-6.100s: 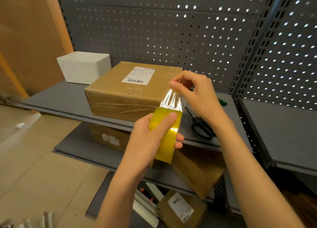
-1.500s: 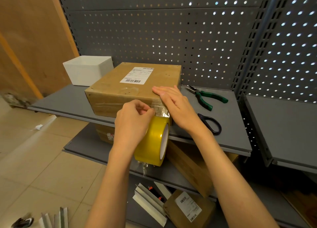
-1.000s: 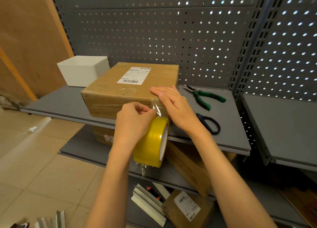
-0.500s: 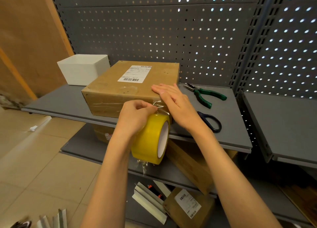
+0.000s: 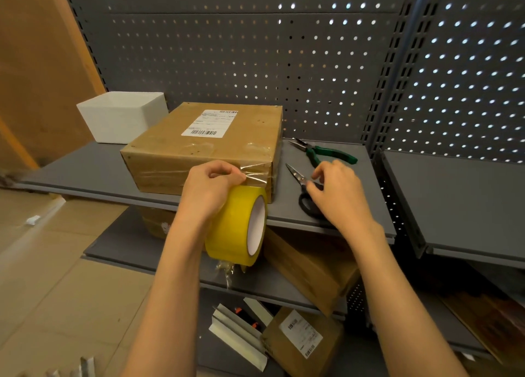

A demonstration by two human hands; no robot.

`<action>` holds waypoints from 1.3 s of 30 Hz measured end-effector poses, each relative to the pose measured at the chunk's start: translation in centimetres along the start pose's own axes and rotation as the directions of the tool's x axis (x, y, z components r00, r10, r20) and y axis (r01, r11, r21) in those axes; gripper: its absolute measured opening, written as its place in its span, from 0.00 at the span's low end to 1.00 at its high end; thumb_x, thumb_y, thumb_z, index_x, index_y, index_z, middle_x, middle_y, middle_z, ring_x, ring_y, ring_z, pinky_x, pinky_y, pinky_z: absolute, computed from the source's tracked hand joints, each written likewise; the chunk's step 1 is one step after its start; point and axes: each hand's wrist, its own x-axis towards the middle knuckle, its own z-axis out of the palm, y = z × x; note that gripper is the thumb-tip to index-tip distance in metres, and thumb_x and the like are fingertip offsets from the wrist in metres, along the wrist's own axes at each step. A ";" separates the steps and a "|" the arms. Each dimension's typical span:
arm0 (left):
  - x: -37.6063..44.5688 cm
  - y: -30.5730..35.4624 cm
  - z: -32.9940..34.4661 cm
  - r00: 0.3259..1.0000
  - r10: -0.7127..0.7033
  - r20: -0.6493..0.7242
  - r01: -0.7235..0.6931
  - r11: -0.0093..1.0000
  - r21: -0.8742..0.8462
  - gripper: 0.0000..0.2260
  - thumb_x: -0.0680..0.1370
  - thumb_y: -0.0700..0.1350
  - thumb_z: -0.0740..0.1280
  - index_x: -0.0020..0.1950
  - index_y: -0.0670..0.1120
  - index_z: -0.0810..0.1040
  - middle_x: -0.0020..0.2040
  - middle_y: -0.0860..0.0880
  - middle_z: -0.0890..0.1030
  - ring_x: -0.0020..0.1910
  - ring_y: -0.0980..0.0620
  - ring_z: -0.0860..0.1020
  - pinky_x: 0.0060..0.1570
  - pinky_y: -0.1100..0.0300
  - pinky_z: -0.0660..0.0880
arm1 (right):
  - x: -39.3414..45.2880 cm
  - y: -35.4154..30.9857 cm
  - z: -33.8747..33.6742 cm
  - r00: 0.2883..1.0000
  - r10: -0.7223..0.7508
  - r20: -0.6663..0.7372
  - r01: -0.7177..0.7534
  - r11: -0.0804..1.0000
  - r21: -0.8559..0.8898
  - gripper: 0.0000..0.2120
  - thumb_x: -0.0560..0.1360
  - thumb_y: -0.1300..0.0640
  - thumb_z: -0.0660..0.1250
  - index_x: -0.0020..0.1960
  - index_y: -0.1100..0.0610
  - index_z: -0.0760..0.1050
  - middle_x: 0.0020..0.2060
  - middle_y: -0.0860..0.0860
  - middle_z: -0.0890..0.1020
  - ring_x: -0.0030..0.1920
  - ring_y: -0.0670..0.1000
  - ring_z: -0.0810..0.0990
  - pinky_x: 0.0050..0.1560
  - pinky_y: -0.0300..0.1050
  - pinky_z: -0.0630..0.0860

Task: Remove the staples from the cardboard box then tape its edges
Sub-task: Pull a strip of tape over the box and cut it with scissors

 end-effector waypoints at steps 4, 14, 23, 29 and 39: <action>0.1 -0.5 0.1 0.999 0.001 -0.038 0.000 1.000 0.023 0.05 0.71 0.45 0.72 0.35 0.52 0.81 0.42 0.52 0.81 0.47 0.53 0.76 0.46 0.57 0.71 | -1.0 0.5 0.2 0.998 0.058 0.023 -0.054 0.990 -0.128 0.17 0.77 0.49 0.62 0.58 0.62 0.71 0.53 0.57 0.75 0.54 0.55 0.72 0.45 0.43 0.67; 0.4 -0.8 -0.2 0.999 0.008 -0.051 -0.005 0.998 0.069 0.03 0.70 0.48 0.72 0.36 0.52 0.83 0.44 0.53 0.81 0.49 0.53 0.75 0.45 0.56 0.69 | -1.9 0.2 0.1 0.990 0.123 0.063 -0.115 0.985 -0.129 0.18 0.79 0.51 0.60 0.62 0.63 0.70 0.56 0.58 0.74 0.56 0.56 0.73 0.48 0.45 0.70; 0.3 -1.0 -0.3 0.991 0.022 -0.135 0.006 0.980 0.197 0.11 0.70 0.54 0.71 0.38 0.48 0.77 0.42 0.54 0.78 0.42 0.57 0.73 0.39 0.57 0.65 | -1.8 0.9 -1.3 0.996 0.081 0.048 -0.094 0.895 0.437 0.13 0.71 0.49 0.71 0.49 0.53 0.71 0.38 0.43 0.77 0.38 0.39 0.75 0.31 0.28 0.70; 0.0 -0.3 -0.1 0.994 -0.051 -0.096 0.089 0.891 0.445 0.18 0.74 0.60 0.64 0.36 0.46 0.72 0.36 0.50 0.72 0.38 0.50 0.71 0.43 0.54 0.65 | -2.5 1.3 -2.1 0.999 -0.004 0.034 -0.014 0.867 0.499 0.21 0.66 0.45 0.75 0.50 0.55 0.71 0.42 0.48 0.79 0.42 0.44 0.78 0.40 0.37 0.76; 0.6 -0.5 -0.4 0.986 -0.147 -0.077 0.166 0.900 0.404 0.29 0.72 0.62 0.65 0.60 0.39 0.74 0.58 0.42 0.76 0.52 0.43 0.73 0.48 0.52 0.67 | -3.9 2.9 -4.4 0.974 -0.090 0.209 -0.028 0.865 0.502 0.33 0.52 0.26 0.68 0.46 0.49 0.70 0.41 0.49 0.81 0.42 0.49 0.80 0.42 0.46 0.79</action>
